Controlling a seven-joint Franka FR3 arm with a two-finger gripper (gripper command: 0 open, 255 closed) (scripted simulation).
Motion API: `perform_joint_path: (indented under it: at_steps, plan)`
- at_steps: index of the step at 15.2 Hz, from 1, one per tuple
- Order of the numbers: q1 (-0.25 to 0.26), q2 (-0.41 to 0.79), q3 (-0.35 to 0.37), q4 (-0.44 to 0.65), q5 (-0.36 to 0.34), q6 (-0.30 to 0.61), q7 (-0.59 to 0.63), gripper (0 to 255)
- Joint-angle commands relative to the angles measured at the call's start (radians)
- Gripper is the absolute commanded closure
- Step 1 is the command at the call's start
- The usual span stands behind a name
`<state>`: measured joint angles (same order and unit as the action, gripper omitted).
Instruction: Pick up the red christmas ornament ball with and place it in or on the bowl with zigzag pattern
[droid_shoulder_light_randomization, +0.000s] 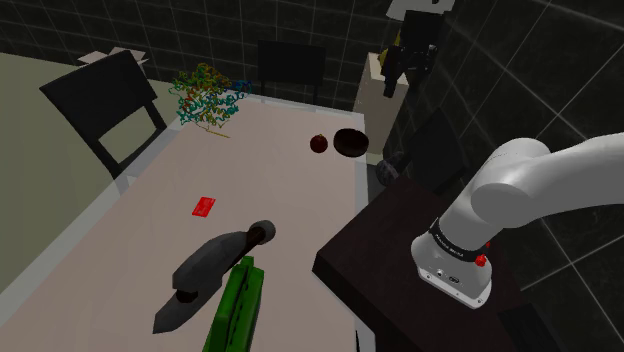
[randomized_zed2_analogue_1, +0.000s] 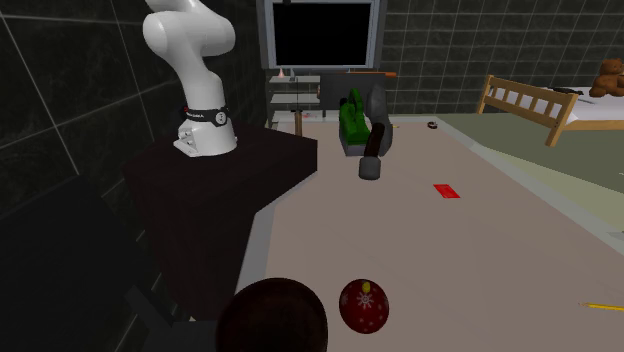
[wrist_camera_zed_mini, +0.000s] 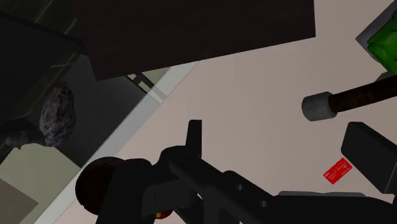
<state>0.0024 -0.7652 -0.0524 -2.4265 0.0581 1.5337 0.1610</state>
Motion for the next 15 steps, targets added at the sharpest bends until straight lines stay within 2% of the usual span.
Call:
perform_joint_path:
  at_steps: [1, 8, 15]
  plan:
    - [0.0, 0.0, 0.0, 0.0, 0.0, 0.0, 0.0, 0]
    - [-0.012, 0.096, -0.043, -0.139, -0.075, 0.275, -0.107, 0]
    - [-0.024, 0.284, -0.094, -0.204, -0.14, 0.572, -0.201, 0]
